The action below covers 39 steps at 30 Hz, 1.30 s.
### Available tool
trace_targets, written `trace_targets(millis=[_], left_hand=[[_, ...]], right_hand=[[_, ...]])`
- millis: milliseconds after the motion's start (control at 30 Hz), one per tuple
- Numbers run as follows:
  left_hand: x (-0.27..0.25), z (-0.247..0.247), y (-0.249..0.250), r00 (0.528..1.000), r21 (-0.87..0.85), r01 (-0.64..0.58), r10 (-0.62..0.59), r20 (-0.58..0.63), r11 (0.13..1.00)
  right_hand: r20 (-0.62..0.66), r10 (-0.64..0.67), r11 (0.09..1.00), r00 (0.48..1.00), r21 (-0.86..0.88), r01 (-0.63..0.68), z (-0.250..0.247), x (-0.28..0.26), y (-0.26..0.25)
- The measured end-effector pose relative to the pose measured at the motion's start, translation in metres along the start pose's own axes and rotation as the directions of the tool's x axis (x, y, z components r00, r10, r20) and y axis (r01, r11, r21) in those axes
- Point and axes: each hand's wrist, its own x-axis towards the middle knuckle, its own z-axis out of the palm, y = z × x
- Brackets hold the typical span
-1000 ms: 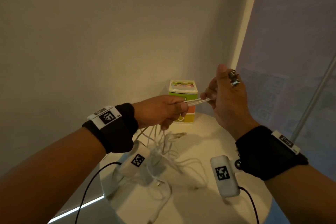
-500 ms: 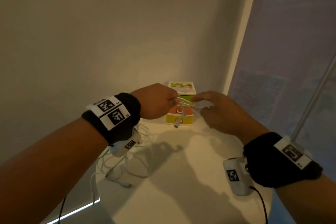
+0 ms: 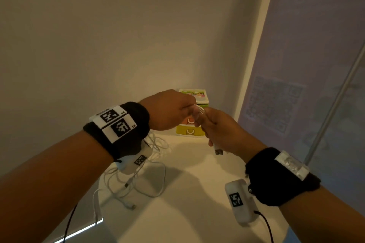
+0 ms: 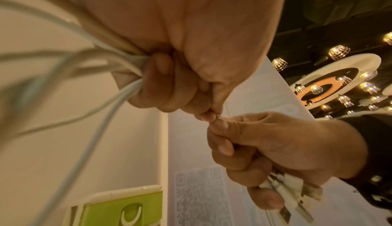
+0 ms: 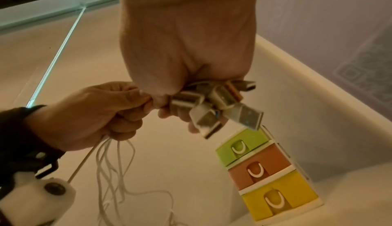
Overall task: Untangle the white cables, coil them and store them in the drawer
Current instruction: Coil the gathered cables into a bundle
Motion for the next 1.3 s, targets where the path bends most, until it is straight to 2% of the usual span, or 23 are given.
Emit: trace_targets(millis=[100, 200, 300, 400, 533, 600, 667, 733, 800, 933, 1067, 1300], left_hand=[[-0.001, 0.005, 0.000, 0.999, -0.117, -0.006, 0.001, -0.048, 0.993], [-0.002, 0.005, -0.004, 0.994, -0.241, 0.000, -0.026, -0.103, 0.970], [-0.005, 0.011, -0.011, 0.992, -0.360, 0.025, -0.066, -0.103, 0.933], [-0.003, 0.025, -0.011, 0.990, -0.412, 0.040, -0.093, -0.108, 0.910], [0.004, 0.042, 0.001, 0.971, -0.448, 0.039, -0.140, -0.194, 0.893], [0.007, 0.047, 0.005, 0.963, -0.450, 0.048, -0.161, -0.216, 0.892], [0.007, 0.048, 0.013, 0.962, -0.441, 0.036, -0.150, -0.228, 0.897], [0.008, 0.048, 0.022, 0.968, -0.445, 0.007, -0.118, -0.222, 0.895], [0.008, 0.049, 0.031, 0.977, -0.438, -0.015, -0.080, -0.197, 0.899], [0.009, 0.057, 0.039, 0.984, -0.360, -0.032, -0.035, -0.177, 0.932], [0.005, 0.062, 0.042, 0.977, -0.242, -0.032, -0.020, -0.211, 0.970], [-0.004, 0.075, 0.041, 0.969, -0.314, 0.037, -0.111, -0.221, 0.949]], right_hand=[[-0.054, -0.039, 0.996, 0.998, 0.080, 0.043, -0.001, -0.001, 0.002], [-0.161, 0.009, 0.974, 0.987, 0.225, 0.027, -0.003, -0.004, 0.003], [-0.333, 0.105, 0.953, 0.937, 0.303, 0.001, -0.009, -0.004, 0.008], [-0.412, 0.162, 0.930, 0.897, 0.367, 0.001, -0.004, -0.003, 0.008], [-0.391, 0.287, 0.848, 0.875, 0.528, -0.042, 0.001, 0.000, 0.003], [-0.343, 0.308, 0.796, 0.887, 0.603, -0.044, 0.001, 0.002, 0.001], [-0.345, 0.252, 0.802, 0.904, 0.598, 0.005, 0.004, 0.004, -0.002], [-0.392, 0.225, 0.845, 0.892, 0.534, 0.022, 0.009, 0.008, -0.004], [-0.436, 0.247, 0.849, 0.865, 0.528, 0.024, 0.012, 0.013, -0.006], [-0.401, 0.338, 0.783, 0.852, 0.622, -0.018, 0.017, 0.024, -0.008], [-0.433, 0.315, 0.817, 0.845, 0.577, -0.008, 0.017, 0.024, -0.011], [-0.349, 0.383, 0.721, 0.855, 0.692, -0.040, 0.017, 0.024, -0.009]])
